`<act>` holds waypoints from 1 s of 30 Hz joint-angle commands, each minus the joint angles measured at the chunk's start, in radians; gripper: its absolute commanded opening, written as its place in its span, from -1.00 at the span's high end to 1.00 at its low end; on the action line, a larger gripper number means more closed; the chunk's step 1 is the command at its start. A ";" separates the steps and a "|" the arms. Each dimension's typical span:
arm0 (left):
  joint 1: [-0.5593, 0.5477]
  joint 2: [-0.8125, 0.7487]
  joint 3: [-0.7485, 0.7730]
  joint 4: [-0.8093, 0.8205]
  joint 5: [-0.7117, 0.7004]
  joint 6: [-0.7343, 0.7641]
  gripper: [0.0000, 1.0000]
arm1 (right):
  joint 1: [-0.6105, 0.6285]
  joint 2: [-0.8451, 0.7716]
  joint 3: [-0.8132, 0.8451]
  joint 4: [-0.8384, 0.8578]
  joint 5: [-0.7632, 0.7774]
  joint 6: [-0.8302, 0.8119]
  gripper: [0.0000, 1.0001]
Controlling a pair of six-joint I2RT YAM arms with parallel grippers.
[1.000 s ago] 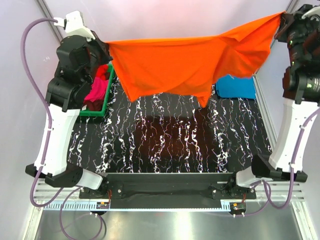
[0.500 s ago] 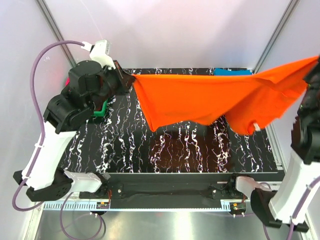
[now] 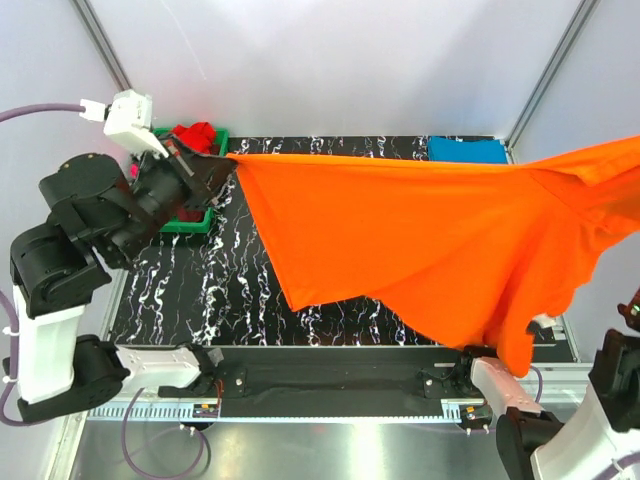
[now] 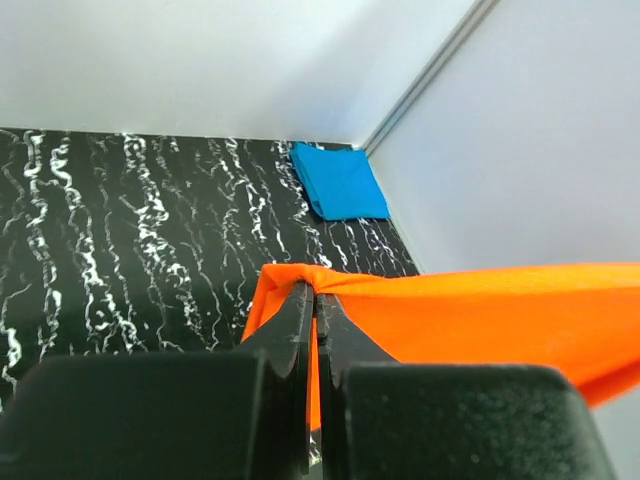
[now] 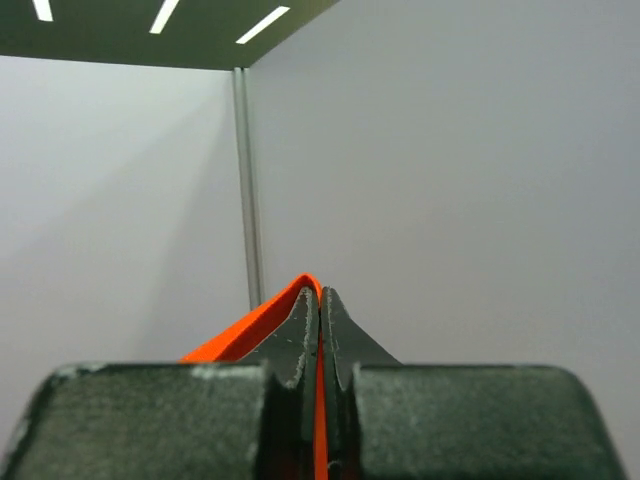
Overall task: Fold and stack the t-shirts
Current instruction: Flatten the tshirt out
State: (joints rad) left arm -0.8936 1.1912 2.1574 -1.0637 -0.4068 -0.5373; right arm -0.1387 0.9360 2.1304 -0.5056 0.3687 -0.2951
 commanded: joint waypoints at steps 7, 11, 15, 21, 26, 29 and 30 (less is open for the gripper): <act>0.140 -0.007 -0.301 0.027 -0.106 -0.019 1.00 | -0.004 0.101 -0.426 0.212 -0.333 0.083 1.00; 0.375 0.016 -0.480 0.073 -0.007 0.003 1.00 | -0.001 0.209 -0.607 0.363 -0.459 0.192 1.00; 0.533 0.132 -0.545 0.160 0.029 0.065 1.00 | 0.073 0.397 -0.673 0.438 -0.533 0.191 1.00; 0.617 0.388 -0.496 0.289 0.063 0.097 1.00 | 0.145 0.719 -0.572 0.495 -0.585 0.169 1.00; 0.683 0.631 -0.332 0.324 0.057 0.137 1.00 | 0.168 0.963 -0.448 0.573 -0.655 0.220 1.00; 0.722 0.735 -0.233 0.343 0.103 0.155 1.00 | 0.174 1.067 -0.370 0.634 -0.666 0.247 1.00; 0.726 0.761 -0.213 0.349 0.130 0.163 1.00 | 0.175 1.093 -0.347 0.644 -0.665 0.254 1.00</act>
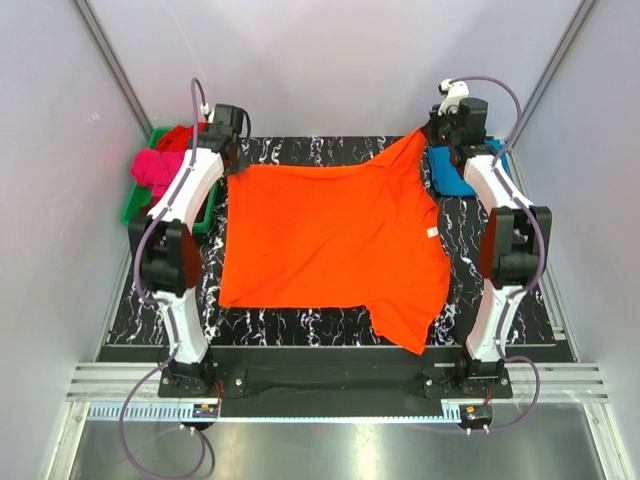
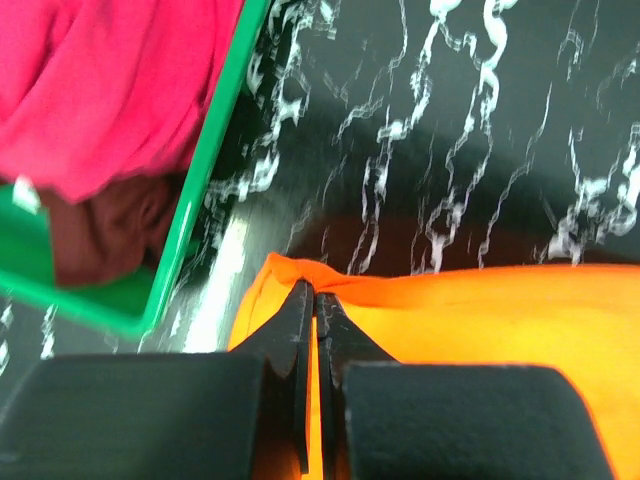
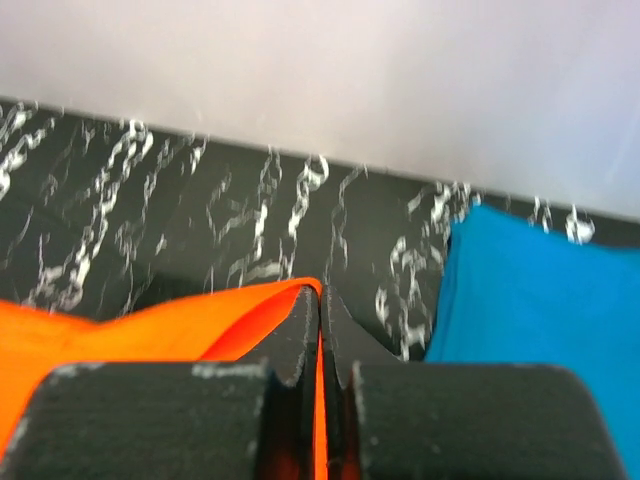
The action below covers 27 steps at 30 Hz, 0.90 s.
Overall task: Fold and stack the t-shirts
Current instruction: Flatten the tshirt out
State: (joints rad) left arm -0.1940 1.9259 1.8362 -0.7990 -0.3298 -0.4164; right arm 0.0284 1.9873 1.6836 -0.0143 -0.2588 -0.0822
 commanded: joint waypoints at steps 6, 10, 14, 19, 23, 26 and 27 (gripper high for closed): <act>0.057 0.136 0.185 0.162 0.136 0.071 1.00 | 0.008 0.255 0.338 0.154 -0.056 0.055 1.00; 0.074 0.212 0.267 0.192 0.172 0.091 1.00 | 0.005 0.379 0.461 0.182 -0.048 0.105 1.00; 0.100 0.312 0.403 0.149 0.195 0.082 1.00 | -0.004 0.458 0.580 0.169 -0.045 0.140 1.00; 0.117 0.315 0.372 0.196 0.222 0.079 1.00 | -0.005 0.467 0.593 0.145 -0.052 0.137 1.00; 0.119 0.295 0.327 0.245 0.307 0.134 1.00 | -0.005 0.432 0.565 0.065 -0.060 0.127 1.00; 0.119 0.286 0.316 0.233 0.362 0.160 1.00 | -0.004 0.361 0.467 0.040 -0.027 0.105 1.00; 0.119 0.282 0.305 0.230 0.370 0.171 1.00 | -0.005 0.343 0.440 0.036 -0.013 0.098 1.00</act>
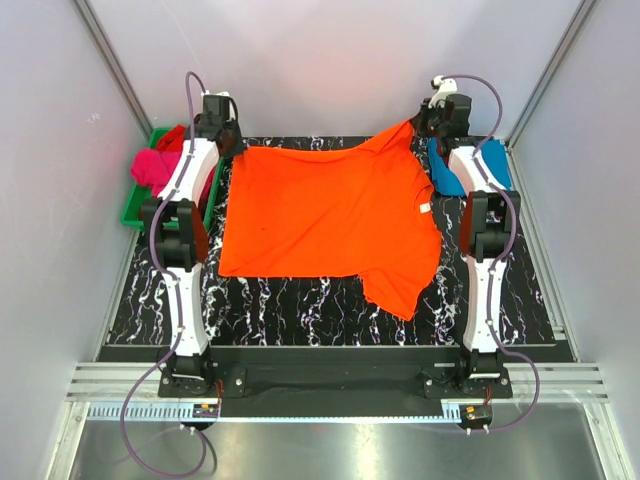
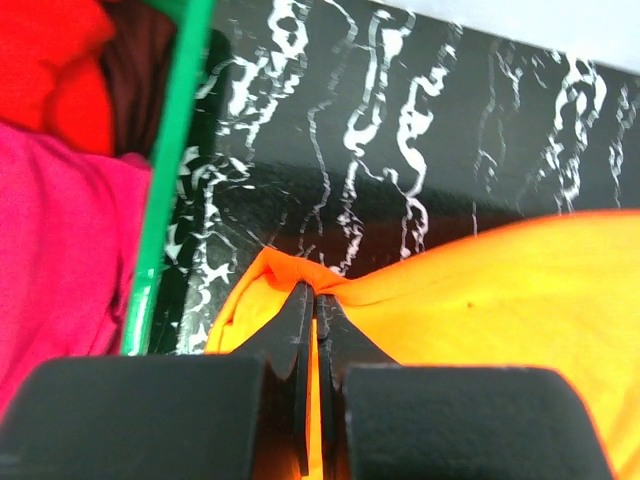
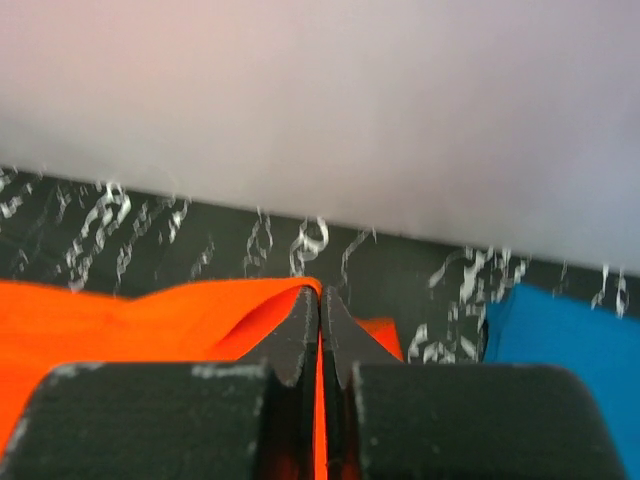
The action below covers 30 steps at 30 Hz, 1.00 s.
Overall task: Fold and stack the t-shirts
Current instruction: Flatten the tshirt out, then fold the tshirt
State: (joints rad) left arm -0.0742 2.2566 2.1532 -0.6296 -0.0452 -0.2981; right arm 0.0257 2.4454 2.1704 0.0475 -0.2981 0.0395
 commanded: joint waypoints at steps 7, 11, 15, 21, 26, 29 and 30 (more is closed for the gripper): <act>0.014 -0.103 -0.104 0.054 0.076 0.076 1.00 | -0.003 -0.275 -0.216 -0.130 0.114 -0.105 1.00; 0.025 -0.146 -0.157 0.059 0.071 0.091 1.00 | -0.004 -0.341 -0.290 -0.182 0.140 -0.154 1.00; 0.028 -0.147 -0.168 0.042 0.061 0.108 1.00 | -0.018 -0.384 -0.288 -0.294 0.154 -0.156 1.00; 0.031 -0.126 -0.161 0.044 0.048 0.162 1.00 | -0.059 -0.469 -0.383 -0.385 0.157 -0.119 1.00; 0.031 -0.138 -0.197 0.047 0.048 0.191 1.00 | -0.059 -0.545 -0.529 -0.386 0.122 -0.092 1.00; 0.031 -0.157 -0.222 0.054 0.018 0.197 1.00 | -0.059 -0.594 -0.621 -0.376 0.145 -0.076 1.00; 0.031 -0.163 -0.230 0.051 0.008 0.198 1.00 | -0.059 -0.609 -0.639 -0.373 0.130 -0.067 1.00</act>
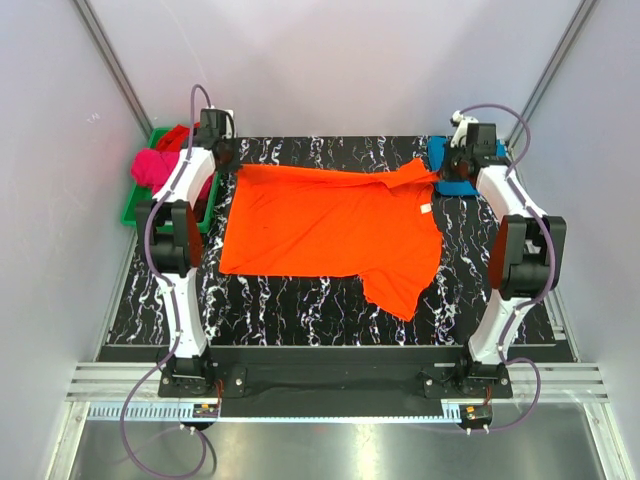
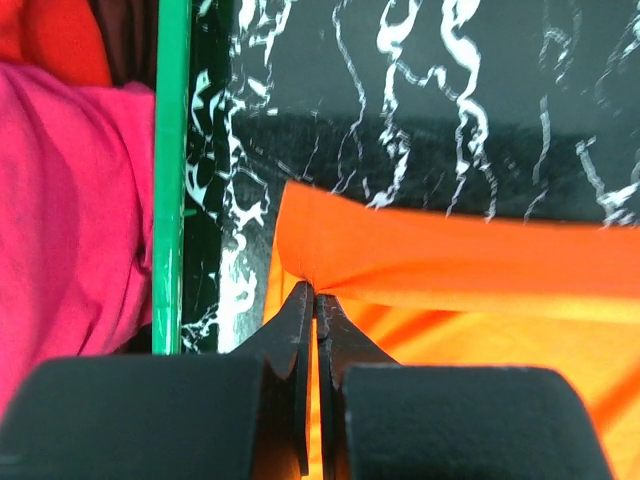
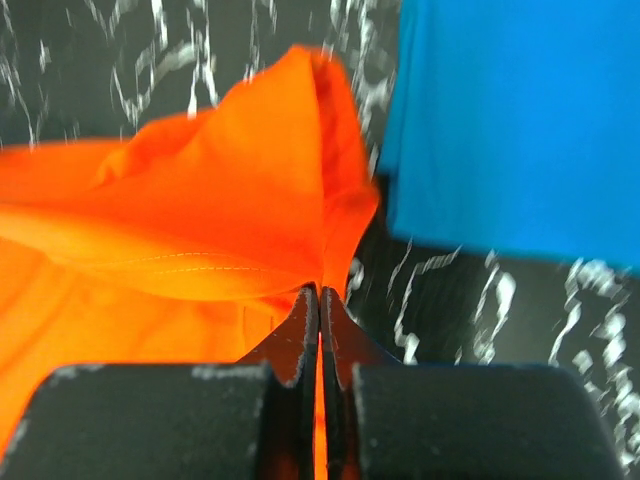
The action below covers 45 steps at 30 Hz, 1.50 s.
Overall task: Fold and stack the t-shirts
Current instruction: Fold the tshirt
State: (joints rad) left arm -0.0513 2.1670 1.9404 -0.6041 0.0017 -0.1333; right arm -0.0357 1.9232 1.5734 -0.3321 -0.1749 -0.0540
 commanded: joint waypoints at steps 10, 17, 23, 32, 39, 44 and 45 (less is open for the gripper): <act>0.008 -0.116 -0.145 0.023 -0.080 0.027 1.00 | 0.002 -0.104 -0.148 -0.016 -0.072 0.123 1.00; 0.007 -0.145 -0.236 0.021 -0.111 0.029 1.00 | 0.002 -0.115 -0.204 -0.035 -0.060 0.143 1.00; 0.005 -0.131 -0.235 -0.009 -0.135 0.055 1.00 | 0.002 -0.116 -0.222 -0.065 -0.031 0.152 1.00; -0.015 -0.176 -0.343 0.006 -0.220 0.069 0.74 | 0.019 -0.136 -0.299 -0.077 -0.028 0.158 0.97; -0.041 -0.207 -0.365 -0.005 -0.270 0.041 0.36 | 0.020 -0.151 -0.306 -0.111 -0.023 0.169 0.57; -0.047 -0.220 -0.270 -0.045 -0.319 -0.005 0.19 | 0.020 -0.165 -0.270 -0.148 -0.015 0.186 0.42; -0.048 -0.220 -0.229 -0.046 -0.301 -0.009 0.17 | 0.020 -0.171 -0.256 -0.147 -0.020 0.195 0.40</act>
State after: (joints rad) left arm -0.0933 2.0247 1.6054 -0.6655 -0.2626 -0.1070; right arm -0.0196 1.8198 1.2602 -0.4622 -0.2173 0.1173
